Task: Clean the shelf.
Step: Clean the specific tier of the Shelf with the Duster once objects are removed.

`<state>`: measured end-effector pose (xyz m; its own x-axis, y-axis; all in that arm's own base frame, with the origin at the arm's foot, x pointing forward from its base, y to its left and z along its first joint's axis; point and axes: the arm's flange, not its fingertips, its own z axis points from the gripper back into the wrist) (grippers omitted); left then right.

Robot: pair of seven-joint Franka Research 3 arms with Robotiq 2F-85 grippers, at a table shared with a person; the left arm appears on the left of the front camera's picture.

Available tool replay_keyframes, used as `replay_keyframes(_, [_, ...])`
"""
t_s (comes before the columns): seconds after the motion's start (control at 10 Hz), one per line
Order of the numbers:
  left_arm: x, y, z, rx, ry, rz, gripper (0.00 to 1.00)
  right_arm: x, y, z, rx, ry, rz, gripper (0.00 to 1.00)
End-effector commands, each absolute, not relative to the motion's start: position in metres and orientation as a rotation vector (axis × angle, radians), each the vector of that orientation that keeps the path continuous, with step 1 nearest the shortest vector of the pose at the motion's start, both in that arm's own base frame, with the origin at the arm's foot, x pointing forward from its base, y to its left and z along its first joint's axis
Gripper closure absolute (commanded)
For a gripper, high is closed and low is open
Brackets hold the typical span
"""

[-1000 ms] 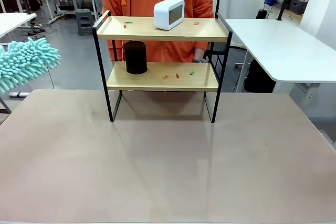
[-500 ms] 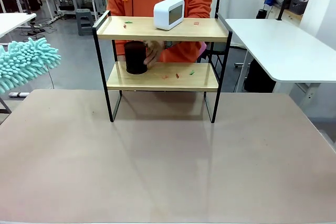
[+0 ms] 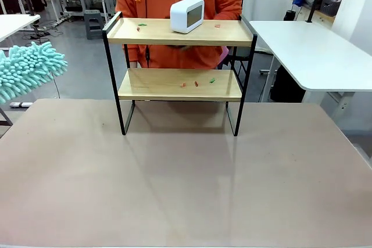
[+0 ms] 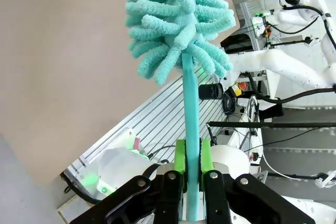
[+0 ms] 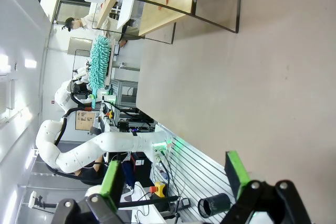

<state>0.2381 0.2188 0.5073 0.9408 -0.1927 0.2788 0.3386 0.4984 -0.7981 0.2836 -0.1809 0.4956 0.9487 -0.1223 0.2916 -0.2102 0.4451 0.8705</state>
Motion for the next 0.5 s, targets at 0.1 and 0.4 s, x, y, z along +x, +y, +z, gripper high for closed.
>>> replay_keyframes(0.1, [0.237, 0.218, 0.513, -1.012, -0.159, -0.316, 1.0, 0.285, -0.179, 0.497, 1.127, -0.362, 0.077, 0.0])
replay_keyframes(0.4, [0.228, 0.19, 0.527, -0.808, -0.079, -0.482, 0.88, 0.285, -0.179, 0.497, 1.127, -0.362, 0.077, 0.0])
